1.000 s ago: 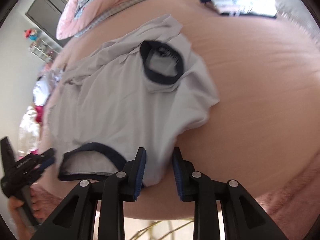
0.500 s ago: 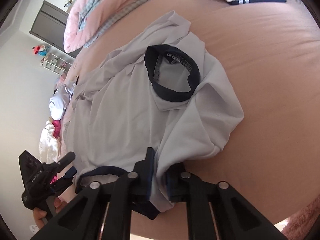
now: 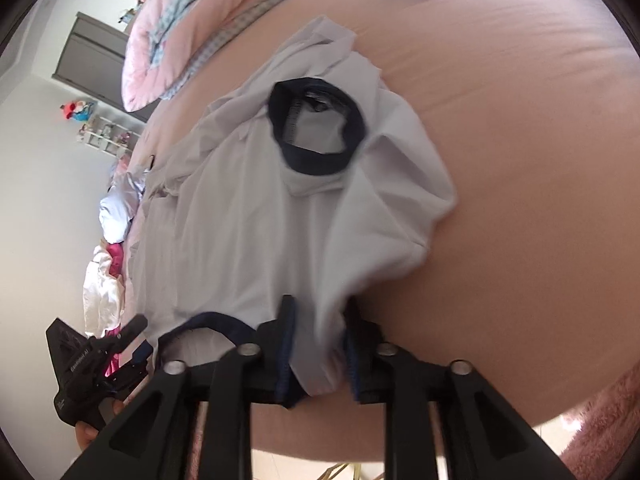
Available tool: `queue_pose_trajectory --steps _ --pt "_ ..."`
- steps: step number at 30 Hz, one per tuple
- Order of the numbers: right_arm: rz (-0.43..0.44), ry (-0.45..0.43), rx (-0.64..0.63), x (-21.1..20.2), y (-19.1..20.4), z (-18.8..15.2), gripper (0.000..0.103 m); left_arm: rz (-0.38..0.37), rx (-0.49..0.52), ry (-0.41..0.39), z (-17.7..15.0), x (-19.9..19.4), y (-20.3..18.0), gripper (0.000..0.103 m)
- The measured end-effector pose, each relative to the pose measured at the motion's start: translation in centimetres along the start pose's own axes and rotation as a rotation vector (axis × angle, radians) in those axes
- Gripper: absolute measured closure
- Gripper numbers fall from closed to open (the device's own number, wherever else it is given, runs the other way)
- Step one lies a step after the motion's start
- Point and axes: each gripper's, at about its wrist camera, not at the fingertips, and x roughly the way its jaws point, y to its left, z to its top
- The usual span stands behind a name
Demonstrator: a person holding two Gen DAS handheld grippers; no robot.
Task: Fold clothes
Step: 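Lift the grey shirt by its hem with both grippers and raise it high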
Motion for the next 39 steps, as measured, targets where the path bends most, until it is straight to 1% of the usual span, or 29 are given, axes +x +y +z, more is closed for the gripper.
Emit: queue_pose_trajectory --steps 1,2,3,4,5,6,9,11,14,16,19,21,22,24,25,27,30,35,36,37,38,39 --pt "-0.016 -0.007 -0.03 0.4 0.7 0.1 0.055 0.018 0.022 -0.009 0.2 0.4 -0.6 0.048" --pt "-0.033 -0.013 -0.061 0.7 1.4 0.3 0.057 0.036 0.043 -0.018 0.5 0.8 -1.1 0.048" --pt "-0.049 -0.02 -0.091 1.1 2.1 0.4 0.06 0.043 0.06 -0.012 0.6 0.9 -1.5 0.052" --pt "-0.047 -0.032 -0.106 0.7 2.6 0.6 0.085 0.05 0.077 -0.005 0.8 1.0 -1.9 0.086" --pt "-0.037 -0.047 -0.114 -0.2 2.9 0.9 0.098 0.022 0.075 0.014 0.8 1.0 -2.2 0.097" --pt "-0.026 -0.061 -0.121 -1.0 3.2 1.1 0.098 -0.006 0.072 0.033 0.7 1.0 -2.4 0.097" --pt "0.006 -0.105 -0.144 -3.4 4.1 1.7 0.098 -0.041 0.094 -0.004 0.3 -1.2 -3.1 0.097" --pt "0.028 -0.134 -0.159 -5.0 4.8 2.1 0.098 -0.091 0.088 -0.023 0.2 -3.3 -3.5 0.097" --pt "0.06 -0.178 -0.182 -7.4 5.7 2.8 0.099 -0.143 0.13 -0.067 0.5 -6.8 -5.4 0.097" --pt "0.113 -0.233 -0.188 -10.4 6.3 3.0 0.1 -0.189 0.164 -0.102 0.7 -9.5 -7.0 0.097" --pt "0.218 -0.313 -0.197 -15.3 7.9 3.5 0.1 -0.273 0.217 -0.153 0.8 -13.7 -9.3 0.097" --pt "0.256 -0.368 -0.244 -18.2 9.6 3.6 0.1 -0.312 0.255 -0.187 1.0 -16.0 -10.7 0.097" --pt "0.24 -0.375 -0.257 -18.5 9.9 3.6 0.1 -0.307 0.264 -0.195 1.2 -16.4 -11.1 0.097" --pt "0.176 -0.368 -0.272 -18.3 10.2 3.6 0.1 -0.293 0.262 -0.193 1.4 -15.9 -11.2 0.097" --pt "0.163 -0.341 -0.251 -17.4 9.6 3.5 0.1 -0.29 0.252 -0.186 1.5 -15.4 -11.0 0.097" --pt "0.155 -0.264 -0.182 -14.7 7.9 3.3 0.1 -0.283 0.215 -0.148 1.4 -13.8 -10.5 0.097" --pt "0.126 -0.162 -0.117 -11.2 5.6 2.1 0.099 -0.265 0.19 -0.108 0.5 -12.2 -9.4 0.097" --pt "0.089 -0.002 -0.019 -5.9 2.4 -0.1 0.098 -0.251 0.18 -0.078 -0.5 -11.2 -8.5 0.097" --pt "0.089 0.026 0.0 -5.1 1.9 -0.5 0.096 -0.253 0.169 -0.074 -0.6 -11.1 -8.2 0.097" --pt "0.092 0.053 0.02 -4.4 1.6 -1.0 0.09 -0.254 0.157 -0.069 -0.6 -10.9 -7.8 0.097" --pt "0.095 0.077 0.038 -3.8 1.3 -1.4 0.08 -0.251 0.143 -0.065 -0.7 -10.8 -7.4 0.097" --pt "0.098 0.094 0.052 -3.4 1.1 -1.8 0.077 -0.251 0.132 -0.057 -0.8 -10.6 -7.0 0.097"
